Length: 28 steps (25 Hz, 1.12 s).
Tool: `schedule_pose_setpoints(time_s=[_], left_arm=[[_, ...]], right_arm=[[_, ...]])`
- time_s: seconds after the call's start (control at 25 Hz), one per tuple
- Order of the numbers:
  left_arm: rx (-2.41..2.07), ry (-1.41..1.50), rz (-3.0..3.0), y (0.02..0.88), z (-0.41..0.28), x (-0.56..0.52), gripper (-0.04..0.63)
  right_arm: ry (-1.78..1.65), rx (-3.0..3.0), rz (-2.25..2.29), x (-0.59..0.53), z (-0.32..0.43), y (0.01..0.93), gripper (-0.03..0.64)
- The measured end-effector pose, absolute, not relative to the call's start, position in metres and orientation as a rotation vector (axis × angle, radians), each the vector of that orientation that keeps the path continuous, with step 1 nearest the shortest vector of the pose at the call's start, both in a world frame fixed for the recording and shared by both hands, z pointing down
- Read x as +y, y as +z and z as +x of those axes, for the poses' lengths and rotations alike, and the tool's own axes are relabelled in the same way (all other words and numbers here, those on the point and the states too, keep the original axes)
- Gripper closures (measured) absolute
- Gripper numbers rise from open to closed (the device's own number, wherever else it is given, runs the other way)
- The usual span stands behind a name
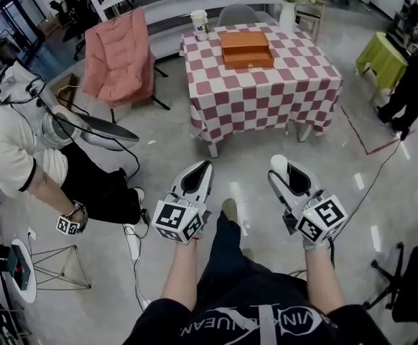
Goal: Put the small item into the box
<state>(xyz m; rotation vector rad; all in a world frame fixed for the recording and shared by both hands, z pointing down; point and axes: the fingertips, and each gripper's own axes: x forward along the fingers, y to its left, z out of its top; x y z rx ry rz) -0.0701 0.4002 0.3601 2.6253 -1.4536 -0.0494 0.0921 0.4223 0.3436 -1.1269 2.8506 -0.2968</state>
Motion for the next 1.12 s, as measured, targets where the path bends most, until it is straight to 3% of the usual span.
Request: schedule_pose_setpoints(time_s=[1.12], left_arm=[[-1.354,-0.106,2.625,0.360,-0.083,0.191,0.572]], right_arm=[[-0.420,2.714,-1.220,0.227,0.097,0.342,0.445]])
